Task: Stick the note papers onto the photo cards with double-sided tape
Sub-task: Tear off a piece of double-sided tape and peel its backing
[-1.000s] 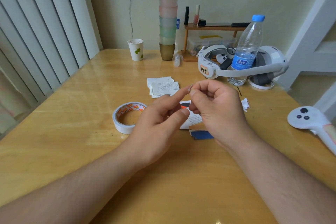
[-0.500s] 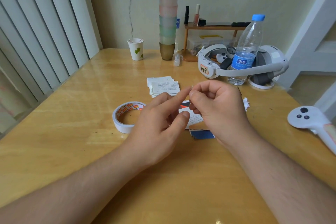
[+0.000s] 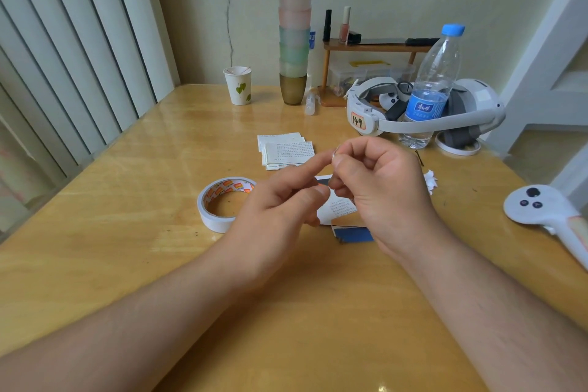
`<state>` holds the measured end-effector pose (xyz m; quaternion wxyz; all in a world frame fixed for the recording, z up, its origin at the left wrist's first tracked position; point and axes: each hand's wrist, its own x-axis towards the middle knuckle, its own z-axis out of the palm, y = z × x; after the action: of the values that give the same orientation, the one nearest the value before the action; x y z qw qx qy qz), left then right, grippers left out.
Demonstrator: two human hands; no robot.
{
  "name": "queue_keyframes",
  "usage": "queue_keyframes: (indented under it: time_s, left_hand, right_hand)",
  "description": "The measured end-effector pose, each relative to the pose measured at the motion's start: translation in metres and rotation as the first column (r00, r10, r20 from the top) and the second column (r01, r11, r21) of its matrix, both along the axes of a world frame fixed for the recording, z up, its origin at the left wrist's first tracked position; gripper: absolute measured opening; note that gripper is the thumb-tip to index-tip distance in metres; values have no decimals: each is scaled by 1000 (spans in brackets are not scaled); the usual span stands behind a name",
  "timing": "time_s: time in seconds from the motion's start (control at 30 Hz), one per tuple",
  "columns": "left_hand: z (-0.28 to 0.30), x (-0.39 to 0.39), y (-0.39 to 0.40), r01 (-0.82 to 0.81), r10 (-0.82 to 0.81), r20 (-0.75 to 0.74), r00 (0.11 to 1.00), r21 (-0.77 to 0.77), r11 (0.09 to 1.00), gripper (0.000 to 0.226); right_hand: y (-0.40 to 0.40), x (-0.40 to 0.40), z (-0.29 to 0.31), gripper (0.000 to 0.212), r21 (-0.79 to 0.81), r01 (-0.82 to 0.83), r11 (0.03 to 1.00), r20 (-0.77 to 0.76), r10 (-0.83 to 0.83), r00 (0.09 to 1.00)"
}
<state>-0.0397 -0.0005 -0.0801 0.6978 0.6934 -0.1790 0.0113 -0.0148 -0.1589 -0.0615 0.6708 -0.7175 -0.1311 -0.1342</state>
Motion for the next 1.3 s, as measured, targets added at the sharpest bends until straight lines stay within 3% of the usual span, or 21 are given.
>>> queue_keyframes:
  time_s: [0.17, 0.43, 0.63, 0.73, 0.83, 0.93, 1.03, 1.13, 1.3]
  left_hand:
    - [1, 1, 0, 52, -69, -113, 991, -149, 987, 46]
    - [5, 1, -1, 91, -133, -165, 977, -242, 966, 45]
    - [8, 0, 1, 182, -276, -226, 934, -364, 914, 55]
    - [5, 1, 3, 165, -217, -186, 958, -259, 952, 58]
    - [0, 2, 5, -22, 19, 43, 999, 74, 997, 60]
    - [-4, 0, 5, -148, 89, 229, 969, 256, 955, 64]
    - [-4, -1, 4, -198, 101, 305, 947, 307, 931, 65]
    - [-4, -1, 4, -208, 113, 301, 947, 307, 929, 64]
    - [-4, 0, 5, -211, 130, 280, 951, 284, 935, 63]
  right_hand:
    - [3, -2, 2, 11, 64, -23, 998, -27, 24, 999]
    - [5, -4, 4, 30, 102, -41, 994, -47, 46, 998]
    - [7, -5, 4, 41, 158, -96, 983, -100, 112, 989]
    - [7, -6, 6, 37, 183, -91, 979, -130, 116, 985]
    - [5, -6, 9, 21, 192, -74, 979, -173, 108, 979]
    - [2, -5, 9, 16, 157, -51, 986, -190, 80, 979]
    - [2, -5, 10, 17, 143, -37, 989, -194, 64, 979]
    - [1, -5, 11, 35, 160, -24, 987, -207, 58, 977]
    - [2, -5, 12, 31, 174, -27, 984, -225, 66, 972]
